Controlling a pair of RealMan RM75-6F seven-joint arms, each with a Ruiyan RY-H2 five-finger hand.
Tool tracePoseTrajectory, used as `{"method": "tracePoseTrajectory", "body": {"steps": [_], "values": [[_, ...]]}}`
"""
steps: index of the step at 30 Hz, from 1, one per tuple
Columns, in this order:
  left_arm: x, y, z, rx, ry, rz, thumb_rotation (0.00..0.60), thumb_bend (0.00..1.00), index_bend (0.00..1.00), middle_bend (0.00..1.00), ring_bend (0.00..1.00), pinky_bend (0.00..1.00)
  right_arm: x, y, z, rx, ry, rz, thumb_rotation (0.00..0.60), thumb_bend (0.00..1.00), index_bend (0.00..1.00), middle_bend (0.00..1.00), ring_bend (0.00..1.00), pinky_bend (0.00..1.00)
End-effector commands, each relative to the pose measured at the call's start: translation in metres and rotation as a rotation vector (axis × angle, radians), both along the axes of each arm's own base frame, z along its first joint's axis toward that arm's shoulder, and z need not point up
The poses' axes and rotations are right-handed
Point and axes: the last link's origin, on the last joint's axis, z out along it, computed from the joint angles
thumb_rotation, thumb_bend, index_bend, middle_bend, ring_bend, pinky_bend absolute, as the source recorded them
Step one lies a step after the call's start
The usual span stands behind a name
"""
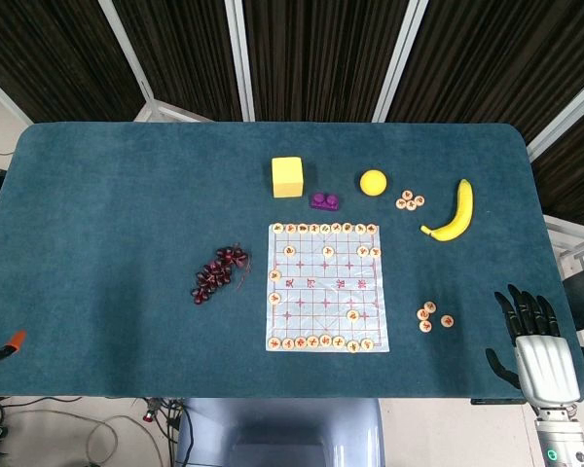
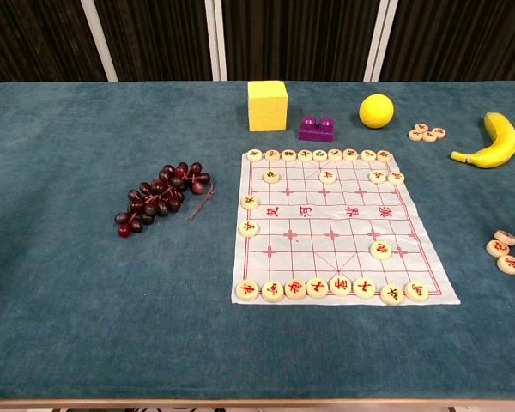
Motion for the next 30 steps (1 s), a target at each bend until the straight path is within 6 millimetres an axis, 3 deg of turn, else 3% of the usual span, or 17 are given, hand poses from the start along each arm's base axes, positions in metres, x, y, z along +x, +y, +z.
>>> {"method": "tracePoseTrajectory", "body": {"steps": [1,11,14,21,30], "values": [[0.0,0.0,0.0,0.0,0.0,0.0,0.6,0.03,0.02,0.0,0.0,0.04,0.003,-0.005,-0.001,0.043,-0.061,0.007,0.6,0.37,0.07,0.0,0.0,0.02],[0.0,0.0,0.003,0.018,-0.007,0.0,0.6,0.03,0.02,0.0,0.0,0.04,0.055,-0.076,-0.001,0.239,-0.027,0.16,0.6,0.37,0.07,0.0,0.0,0.02],[-0.001,0.001,0.001,0.008,-0.005,0.003,0.6,0.03,0.02,0.0,0.0,0.04,0.09,-0.106,-0.017,0.367,-0.018,0.191,0.6,0.37,0.08,0.0,0.0,0.02],[-0.001,0.001,0.0,0.007,-0.004,0.004,0.6,0.03,0.02,0.0,0.0,0.04,0.132,-0.131,-0.049,0.5,-0.04,0.209,0.6,0.37,0.1,0.0,0.0,0.02],[-0.002,0.001,0.0,0.004,-0.007,0.007,0.6,0.03,0.02,0.0,0.0,0.04,0.162,-0.157,-0.088,0.51,-0.026,0.186,0.6,0.37,0.13,0.0,0.0,0.02]]}}
